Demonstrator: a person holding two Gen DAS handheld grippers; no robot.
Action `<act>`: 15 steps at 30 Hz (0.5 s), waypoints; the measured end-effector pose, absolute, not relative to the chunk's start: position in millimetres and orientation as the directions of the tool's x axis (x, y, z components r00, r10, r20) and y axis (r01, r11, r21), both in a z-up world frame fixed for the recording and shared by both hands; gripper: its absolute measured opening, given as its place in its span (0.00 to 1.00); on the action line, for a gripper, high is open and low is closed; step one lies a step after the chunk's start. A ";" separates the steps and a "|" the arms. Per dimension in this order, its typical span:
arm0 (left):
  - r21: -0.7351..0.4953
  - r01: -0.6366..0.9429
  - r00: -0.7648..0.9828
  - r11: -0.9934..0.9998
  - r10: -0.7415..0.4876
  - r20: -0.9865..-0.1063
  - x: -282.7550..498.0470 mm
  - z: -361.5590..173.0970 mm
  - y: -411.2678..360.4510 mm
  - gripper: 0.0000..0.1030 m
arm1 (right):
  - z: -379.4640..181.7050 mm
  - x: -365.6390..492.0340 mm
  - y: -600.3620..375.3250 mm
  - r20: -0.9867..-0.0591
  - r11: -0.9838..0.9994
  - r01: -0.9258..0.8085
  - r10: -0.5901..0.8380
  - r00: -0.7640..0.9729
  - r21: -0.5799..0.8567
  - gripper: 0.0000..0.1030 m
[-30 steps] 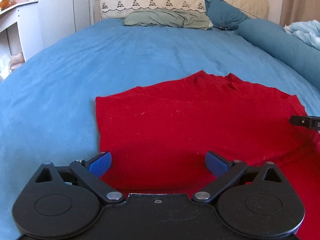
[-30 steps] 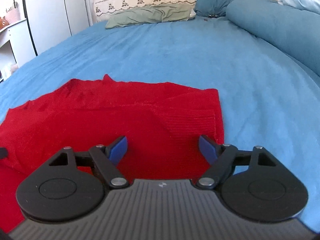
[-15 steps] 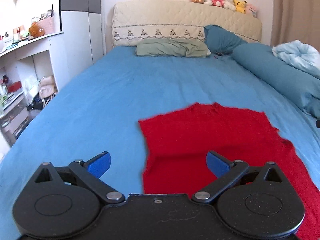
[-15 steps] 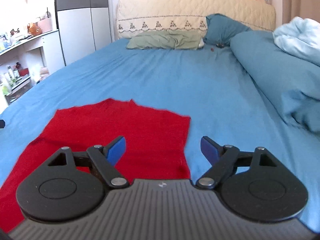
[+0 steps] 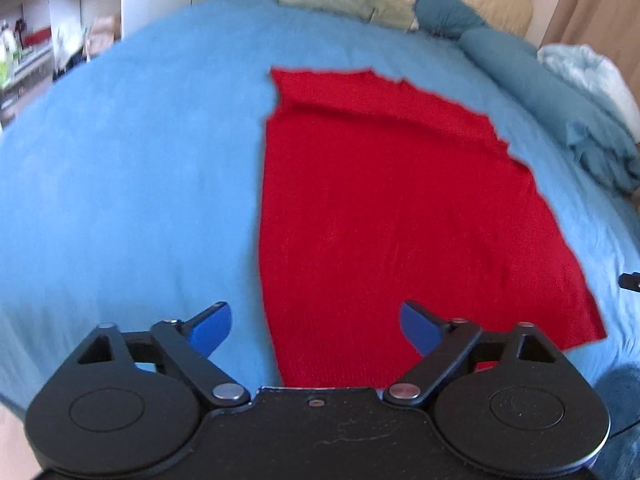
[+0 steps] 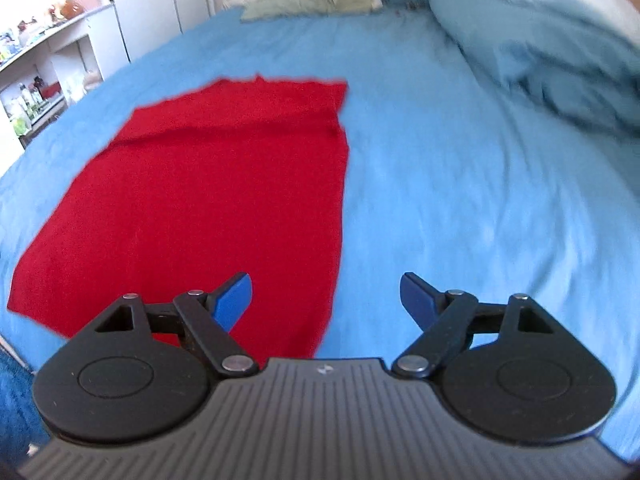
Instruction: Fold small clothes
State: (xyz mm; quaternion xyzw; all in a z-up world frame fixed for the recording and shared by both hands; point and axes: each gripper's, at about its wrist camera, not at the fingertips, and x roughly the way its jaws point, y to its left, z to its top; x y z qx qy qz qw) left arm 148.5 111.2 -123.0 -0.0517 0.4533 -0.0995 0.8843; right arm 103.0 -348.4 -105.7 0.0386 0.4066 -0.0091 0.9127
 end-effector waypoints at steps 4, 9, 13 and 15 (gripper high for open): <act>-0.172 0.123 0.544 0.977 -0.212 -0.812 144.8 -138.8 104.0 0.73 | -133.4 84.2 -333.8 -0.780 0.997 0.071 -0.013 0.625 0.039 0.92; -0.163 0.110 0.530 0.980 -0.197 -0.825 143.8 -152.7 103.8 0.58 | -153.3 79.4 -325.5 -0.796 0.995 0.095 -0.026 0.604 0.039 0.84; -0.139 0.121 0.534 0.983 -0.182 -0.825 141.1 -158.7 101.6 0.57 | -162.9 85.1 -325.3 -0.811 0.992 0.108 -0.005 0.585 0.071 0.70; -0.122 0.133 0.535 0.984 -0.175 -0.827 139.0 -161.3 100.7 0.56 | -167.3 87.0 -324.2 -0.814 0.989 0.113 0.010 0.580 0.093 0.67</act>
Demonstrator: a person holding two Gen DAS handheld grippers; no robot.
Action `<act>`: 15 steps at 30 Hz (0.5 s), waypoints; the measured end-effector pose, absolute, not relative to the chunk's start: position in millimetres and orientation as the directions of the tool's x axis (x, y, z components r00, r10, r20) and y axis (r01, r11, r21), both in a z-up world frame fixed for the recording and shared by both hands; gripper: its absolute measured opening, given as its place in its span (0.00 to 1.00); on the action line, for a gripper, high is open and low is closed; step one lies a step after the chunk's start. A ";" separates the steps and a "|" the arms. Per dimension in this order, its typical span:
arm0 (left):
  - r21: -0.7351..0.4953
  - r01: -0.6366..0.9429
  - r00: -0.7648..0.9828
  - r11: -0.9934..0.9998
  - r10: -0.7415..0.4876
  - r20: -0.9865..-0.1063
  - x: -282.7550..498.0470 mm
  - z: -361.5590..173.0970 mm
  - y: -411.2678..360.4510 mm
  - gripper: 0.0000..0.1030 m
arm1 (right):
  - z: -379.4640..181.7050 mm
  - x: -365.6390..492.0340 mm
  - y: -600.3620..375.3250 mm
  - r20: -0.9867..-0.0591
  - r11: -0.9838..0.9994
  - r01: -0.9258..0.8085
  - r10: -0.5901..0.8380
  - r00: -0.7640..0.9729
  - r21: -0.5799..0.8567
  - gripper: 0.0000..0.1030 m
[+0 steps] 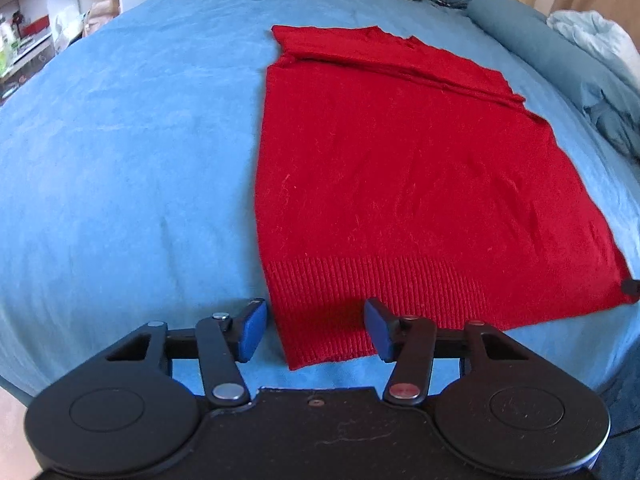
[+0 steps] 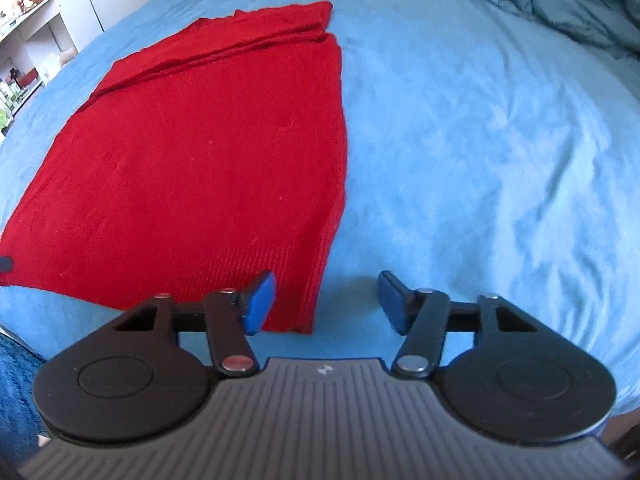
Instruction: Fold small clothes
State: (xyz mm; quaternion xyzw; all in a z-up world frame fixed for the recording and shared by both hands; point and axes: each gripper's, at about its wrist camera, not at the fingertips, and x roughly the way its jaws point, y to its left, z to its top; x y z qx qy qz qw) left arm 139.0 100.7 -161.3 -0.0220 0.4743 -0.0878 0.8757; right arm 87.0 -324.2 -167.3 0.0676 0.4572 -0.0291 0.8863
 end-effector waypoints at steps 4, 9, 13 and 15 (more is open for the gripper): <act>-0.125 0.134 0.529 0.983 -0.178 -0.830 140.1 -164.7 101.5 0.53 | -170.5 89.2 -316.4 -0.812 0.989 0.098 0.036 0.582 0.114 0.50; -0.108 0.138 0.530 0.985 -0.165 -0.832 139.4 -165.5 98.4 0.43 | -174.4 92.8 -307.5 -0.806 0.989 0.084 0.050 0.590 0.123 0.46; -0.110 0.141 0.522 0.984 -0.169 -0.836 139.1 -164.5 100.1 0.20 | -176.1 94.8 -307.3 -0.803 0.986 0.083 0.066 0.592 0.142 0.37; -0.121 0.141 0.508 0.983 -0.177 -0.843 139.8 -163.4 99.7 0.09 | -175.7 95.3 -310.0 -0.797 0.983 0.089 0.074 0.599 0.158 0.33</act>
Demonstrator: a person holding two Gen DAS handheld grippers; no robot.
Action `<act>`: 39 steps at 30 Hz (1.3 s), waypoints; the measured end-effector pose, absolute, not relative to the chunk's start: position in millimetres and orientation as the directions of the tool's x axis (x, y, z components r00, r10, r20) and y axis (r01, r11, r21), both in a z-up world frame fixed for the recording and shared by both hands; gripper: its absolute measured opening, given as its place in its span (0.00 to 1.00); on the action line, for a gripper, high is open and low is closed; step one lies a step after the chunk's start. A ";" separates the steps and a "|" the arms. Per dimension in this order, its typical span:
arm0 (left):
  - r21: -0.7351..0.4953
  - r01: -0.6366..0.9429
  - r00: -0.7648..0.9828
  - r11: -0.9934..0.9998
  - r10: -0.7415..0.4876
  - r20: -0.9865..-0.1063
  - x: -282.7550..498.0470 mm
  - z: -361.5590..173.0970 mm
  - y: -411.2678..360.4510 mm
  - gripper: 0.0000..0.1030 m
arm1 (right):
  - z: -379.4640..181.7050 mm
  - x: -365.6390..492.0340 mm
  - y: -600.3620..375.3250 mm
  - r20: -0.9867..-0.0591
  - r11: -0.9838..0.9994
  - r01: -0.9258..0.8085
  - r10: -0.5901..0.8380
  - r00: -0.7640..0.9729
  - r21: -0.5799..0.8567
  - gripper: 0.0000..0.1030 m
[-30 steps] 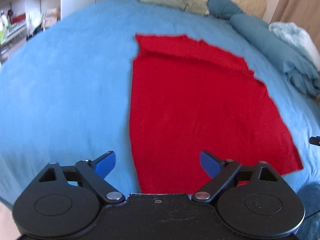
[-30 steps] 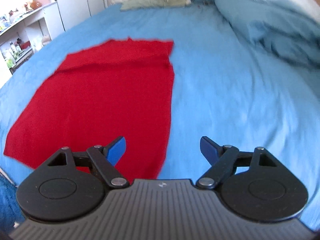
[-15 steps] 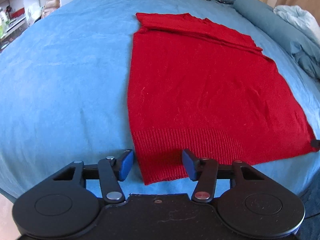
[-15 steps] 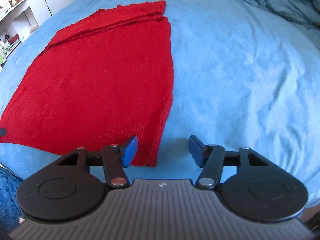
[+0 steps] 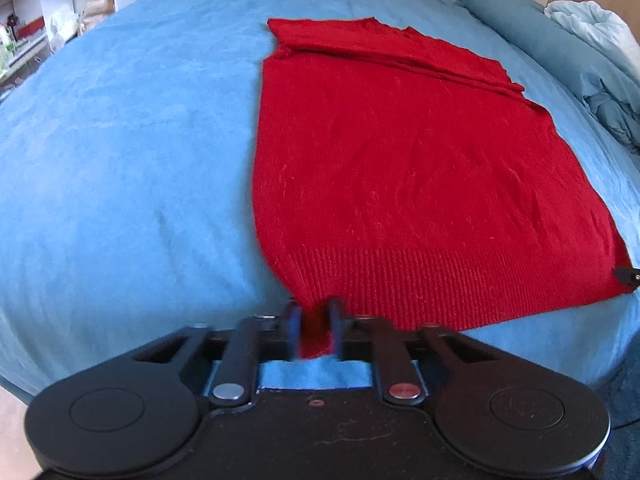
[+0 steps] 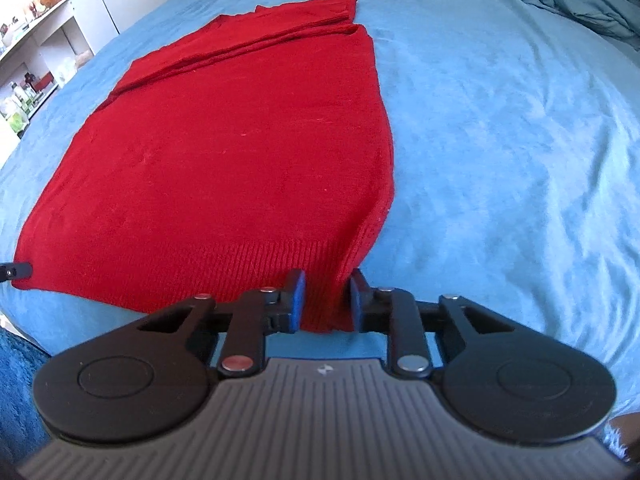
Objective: Fold small clothes
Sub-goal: 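Grasp the sweater hem with both grippers and lift it toward the collar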
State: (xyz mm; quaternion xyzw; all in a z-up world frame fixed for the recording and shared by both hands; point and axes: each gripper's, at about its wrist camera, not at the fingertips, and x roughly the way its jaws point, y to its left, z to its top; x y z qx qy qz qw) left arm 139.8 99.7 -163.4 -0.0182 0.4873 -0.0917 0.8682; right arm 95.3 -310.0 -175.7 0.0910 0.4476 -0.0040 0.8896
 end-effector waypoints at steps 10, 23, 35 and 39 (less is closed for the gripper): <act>-0.115 0.138 0.560 0.984 -0.173 -0.810 130.9 -135.2 99.5 0.06 | -157.1 89.9 -322.0 -0.749 0.973 0.100 0.092 0.656 0.207 0.20; -0.125 0.155 0.723 0.980 -0.199 -0.662 188.3 -29.1 100.2 0.05 | -47.4 144.0 -351.5 -0.593 0.921 0.063 0.194 0.781 0.385 0.20; -0.072 0.069 0.840 0.995 -0.097 -0.533 405.1 13.4 67.2 0.05 | 36.5 375.9 -359.7 -0.522 0.949 0.076 0.101 0.847 0.306 0.20; -0.080 -0.029 0.827 0.996 -0.021 -0.562 476.6 -30.6 61.1 0.05 | 0.5 462.7 -358.6 -0.568 0.950 0.136 0.049 0.821 0.279 0.20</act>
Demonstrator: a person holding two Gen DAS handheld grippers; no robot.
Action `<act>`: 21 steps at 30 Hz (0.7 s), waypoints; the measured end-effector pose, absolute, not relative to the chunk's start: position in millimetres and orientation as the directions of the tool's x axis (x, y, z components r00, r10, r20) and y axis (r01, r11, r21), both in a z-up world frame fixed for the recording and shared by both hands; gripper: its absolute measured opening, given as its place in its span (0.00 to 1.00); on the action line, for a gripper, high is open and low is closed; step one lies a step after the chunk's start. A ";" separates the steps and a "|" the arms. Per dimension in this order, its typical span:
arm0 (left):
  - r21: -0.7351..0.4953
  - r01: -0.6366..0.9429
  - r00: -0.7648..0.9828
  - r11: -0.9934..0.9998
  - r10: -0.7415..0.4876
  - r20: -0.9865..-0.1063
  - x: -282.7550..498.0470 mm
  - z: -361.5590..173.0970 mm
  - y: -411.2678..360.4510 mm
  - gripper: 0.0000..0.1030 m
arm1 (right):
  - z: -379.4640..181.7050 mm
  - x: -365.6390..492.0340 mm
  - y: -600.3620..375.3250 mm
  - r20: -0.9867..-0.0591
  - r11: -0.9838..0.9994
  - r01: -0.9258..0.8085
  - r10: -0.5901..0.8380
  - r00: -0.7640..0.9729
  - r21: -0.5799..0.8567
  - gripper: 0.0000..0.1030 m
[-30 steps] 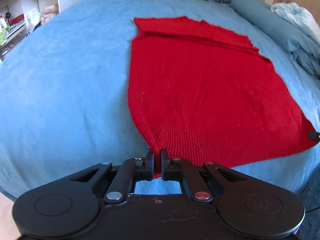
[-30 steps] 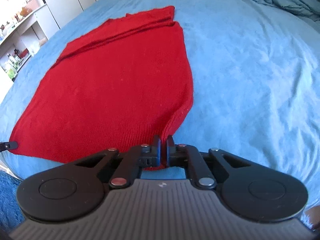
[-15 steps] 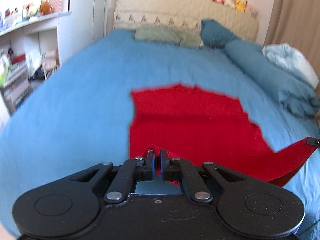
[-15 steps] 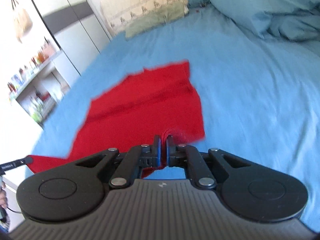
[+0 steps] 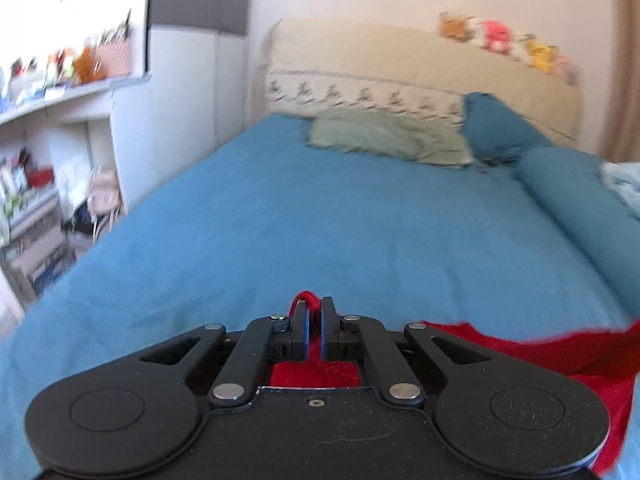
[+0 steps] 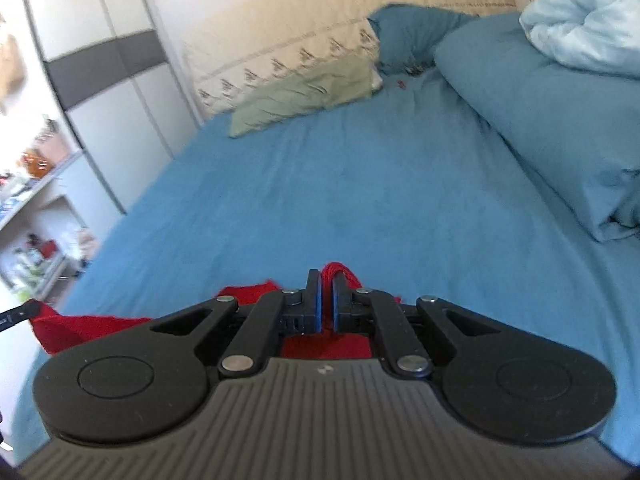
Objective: Fold small clothes
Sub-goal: 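Grasp the sweater hem with both grippers and lift it toward the collar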
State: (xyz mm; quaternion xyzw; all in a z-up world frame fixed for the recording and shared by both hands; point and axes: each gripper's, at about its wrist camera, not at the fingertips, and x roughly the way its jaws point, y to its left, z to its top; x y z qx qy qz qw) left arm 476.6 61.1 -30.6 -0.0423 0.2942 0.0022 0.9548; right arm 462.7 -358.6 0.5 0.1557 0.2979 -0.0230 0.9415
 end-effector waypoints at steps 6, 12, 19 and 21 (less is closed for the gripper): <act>-0.046 -0.091 0.773 0.995 0.041 -0.633 545.1 -109.1 51.5 0.05 | -88.2 542.2 -354.8 -0.629 0.949 0.204 -0.008 0.777 0.240 0.20; -0.080 -0.121 0.752 0.989 0.039 -0.657 579.0 -138.2 57.6 0.05 | -124.0 580.8 -368.3 -0.639 0.934 0.242 -0.020 0.769 0.262 0.20; -0.093 -0.215 0.778 0.972 0.113 -0.618 566.4 -116.8 70.5 0.80 | -115.3 573.4 -381.6 -0.568 0.924 0.271 -0.075 0.820 0.269 0.78; -0.072 -0.160 0.803 0.984 0.087 -0.590 549.2 -107.3 68.0 0.82 | -108.9 560.9 -380.9 -0.534 0.941 0.216 -0.045 0.844 0.261 0.79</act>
